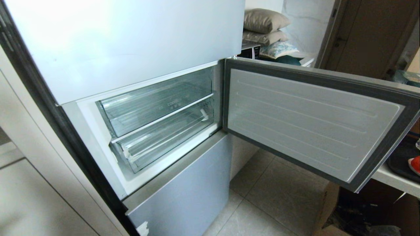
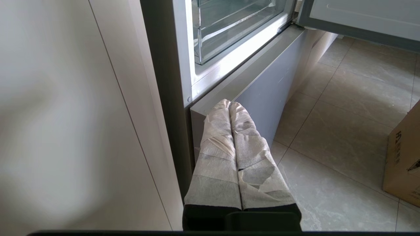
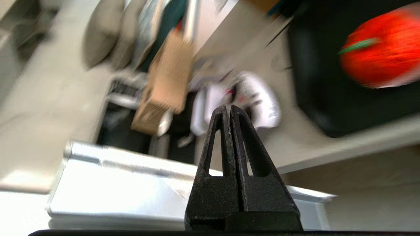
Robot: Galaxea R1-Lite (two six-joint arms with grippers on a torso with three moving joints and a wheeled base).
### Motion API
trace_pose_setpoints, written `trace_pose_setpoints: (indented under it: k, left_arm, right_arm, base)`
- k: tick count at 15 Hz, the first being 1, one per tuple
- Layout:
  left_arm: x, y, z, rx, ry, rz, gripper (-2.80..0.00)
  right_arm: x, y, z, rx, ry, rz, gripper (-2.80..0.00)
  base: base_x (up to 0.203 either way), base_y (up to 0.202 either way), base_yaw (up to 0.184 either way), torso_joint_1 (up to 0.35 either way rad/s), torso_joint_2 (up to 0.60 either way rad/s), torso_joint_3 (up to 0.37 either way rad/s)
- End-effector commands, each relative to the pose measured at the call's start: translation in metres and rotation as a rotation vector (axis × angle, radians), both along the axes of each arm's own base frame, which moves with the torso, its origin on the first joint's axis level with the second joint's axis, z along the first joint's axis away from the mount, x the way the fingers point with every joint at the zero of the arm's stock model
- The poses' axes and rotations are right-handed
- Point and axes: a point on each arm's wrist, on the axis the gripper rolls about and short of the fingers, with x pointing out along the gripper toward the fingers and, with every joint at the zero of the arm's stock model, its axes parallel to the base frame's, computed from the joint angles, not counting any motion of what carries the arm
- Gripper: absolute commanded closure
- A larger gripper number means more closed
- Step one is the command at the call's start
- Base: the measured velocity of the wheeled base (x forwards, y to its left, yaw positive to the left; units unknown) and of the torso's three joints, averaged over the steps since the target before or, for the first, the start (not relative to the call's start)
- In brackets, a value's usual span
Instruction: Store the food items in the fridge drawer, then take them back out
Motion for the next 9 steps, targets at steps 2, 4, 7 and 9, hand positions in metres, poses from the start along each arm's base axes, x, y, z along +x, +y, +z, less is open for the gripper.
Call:
trace_pose_setpoints:
  k: [2,4,7,9]
  left_arm:
    - [0.0,0.0,0.0,0.0,0.0,0.0,0.0]
    - [0.0,0.0,0.0,0.0,0.0,0.0,0.0]
    - [0.0,0.0,0.0,0.0,0.0,0.0,0.0]
    - [0.0,0.0,0.0,0.0,0.0,0.0,0.0]
  right_arm:
    - [0.035,-0.019,-0.012,0.117,-0.013,0.15,0.0]
    - [0.05,-0.008,-0.012,0.127,-0.012,0.216,0.0]
    - [0.063,0.006,-0.011,0.132,-0.009,0.281,0.0]
    - [0.069,0.011,-0.009,0.125,-0.013,0.305,0.0]
  base:
    - [0.0,0.0,0.0,0.0,0.0,0.0]
    - [0.0,0.0,0.0,0.0,0.0,0.0]
    - [0.0,0.0,0.0,0.0,0.0,0.0]
    - [0.0,0.0,0.0,0.0,0.0,0.0]
